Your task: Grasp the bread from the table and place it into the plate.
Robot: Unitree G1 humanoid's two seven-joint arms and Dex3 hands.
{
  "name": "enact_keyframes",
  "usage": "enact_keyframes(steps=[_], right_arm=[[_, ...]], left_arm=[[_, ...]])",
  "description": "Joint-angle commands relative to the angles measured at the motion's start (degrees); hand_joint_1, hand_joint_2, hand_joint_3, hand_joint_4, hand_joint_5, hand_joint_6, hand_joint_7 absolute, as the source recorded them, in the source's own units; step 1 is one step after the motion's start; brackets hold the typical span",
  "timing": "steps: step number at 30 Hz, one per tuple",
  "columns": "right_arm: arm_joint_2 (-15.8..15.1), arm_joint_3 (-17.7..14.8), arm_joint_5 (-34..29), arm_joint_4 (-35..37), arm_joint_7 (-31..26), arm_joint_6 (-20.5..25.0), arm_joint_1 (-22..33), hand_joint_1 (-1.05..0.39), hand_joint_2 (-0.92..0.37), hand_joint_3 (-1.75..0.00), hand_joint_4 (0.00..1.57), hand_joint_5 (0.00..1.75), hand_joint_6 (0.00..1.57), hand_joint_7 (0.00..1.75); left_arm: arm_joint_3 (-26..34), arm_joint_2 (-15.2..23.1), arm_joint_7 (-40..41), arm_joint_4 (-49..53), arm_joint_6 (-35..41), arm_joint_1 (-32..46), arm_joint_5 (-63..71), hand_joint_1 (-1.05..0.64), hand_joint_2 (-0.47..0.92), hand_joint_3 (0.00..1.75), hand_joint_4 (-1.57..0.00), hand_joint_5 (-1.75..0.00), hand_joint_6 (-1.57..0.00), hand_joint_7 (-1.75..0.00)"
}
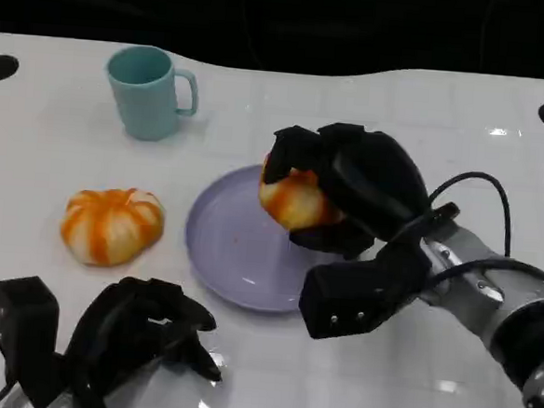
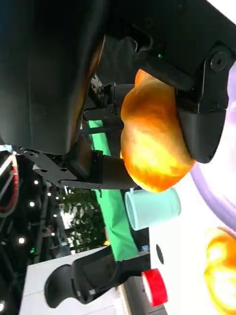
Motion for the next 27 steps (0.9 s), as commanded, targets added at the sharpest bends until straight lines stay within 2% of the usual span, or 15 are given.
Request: enact_keyframes(steps=[1,3,7,8,11,13,14,15,16,18,21,27], right_arm=[[1.0,0.5,0.3,2.7,0.1,-0.8,-2.4,-0.22,-0.38,-1.27,0.99,1.75,0.8,1.59],[1.3,0.5,0.8,3.4,1.3,-1.4,-2.6,-0.2,-0.38,-1.28,0.97,1.75,0.79,1.62],[1.1,0.2,2.4,4.2,6.1,-3.3,-2.6,-0.21,-0.48,-1.18,0.86,1.74,0.8,1.32],[1.0,0.1,2.8,4.2,7.3,-3.4,-2.6,-0.23,-0.5,-1.1,0.83,1.69,0.8,1.2],[0.6,0.2,3.3,3.8,11.6,-3.2,-2.4,-0.33,-0.68,-0.66,0.72,1.43,0.73,0.9],[0.2,0.4,3.6,2.9,15.3,-2.6,-2.3,-0.41,-0.85,-0.34,0.64,1.06,0.67,0.51],[-0.1,0.4,3.7,2.4,16.7,-2.4,-2.2,-0.45,-0.88,-0.28,0.63,0.88,0.66,0.36],[-0.2,0.4,3.6,1.9,17.6,-2.2,-2.0,-0.51,-0.91,-0.25,0.61,0.67,0.64,0.2],[-0.5,0.5,3.4,1.4,18.4,-2.0,-1.9,-0.55,-0.91,-0.24,0.58,0.58,0.62,0.13],[-0.7,0.4,3.2,0.5,19.5,-1.5,-1.4,-0.68,-0.92,-0.26,0.44,0.43,0.49,0.03],[-1.0,0.6,2.9,-0.9,20.5,-0.3,-0.8,-0.82,-0.92,-0.31,0.3,0.33,0.31,0.0],[-1.8,0.8,2.8,-3.0,21.9,1.1,0.2,-0.96,-0.92,-0.42,0.17,0.25,0.17,0.0]], left_arm=[[-0.3,0.6,1.0,0.1,0.9,1.6,1.0,-1.05,0.79,0.0,-1.51,-0.6,-1.57,-0.24],[-0.4,0.6,1.0,0.1,0.7,1.6,1.0,-1.05,0.79,0.0,-1.51,-0.6,-1.57,-0.24],[-0.5,0.6,0.7,0.1,0.5,1.6,1.0,-1.05,0.79,0.0,-1.51,-0.6,-1.57,-0.23],[-0.5,0.6,0.7,0.2,0.5,1.6,1.0,-1.05,0.79,0.0,-1.51,-0.6,-1.57,-0.23],[-0.6,0.6,0.8,0.0,0.6,1.6,1.0,-1.05,0.79,0.0,-1.52,-0.6,-1.57,-0.23],[-0.6,0.6,0.8,0.2,0.4,1.6,1.1,-1.05,0.79,0.0,-1.52,-0.6,-1.57,-0.23],[-0.6,0.7,0.8,0.2,0.3,1.6,1.1,-1.05,0.79,0.0,-1.52,-0.6,-1.57,-0.23],[-0.7,0.7,0.9,0.2,0.3,1.6,1.2,-1.05,0.79,0.0,-1.52,-0.6,-1.57,-0.23],[-0.7,0.7,0.9,0.2,0.2,1.6,1.2,-1.05,0.79,0.0,-1.52,-0.6,-1.57,-0.23],[-0.7,0.7,1.1,0.1,0.1,1.7,1.4,-1.05,0.8,0.0,-1.52,-0.6,-1.57,-0.23],[-0.7,0.8,1.1,0.1,0.2,1.7,1.4,-1.05,0.8,0.0,-1.52,-0.6,-1.57,-0.23],[-0.8,0.8,1.6,0.0,0.6,1.6,1.8,-1.05,0.79,0.0,-1.52,-0.61,-1.57,-0.26]])
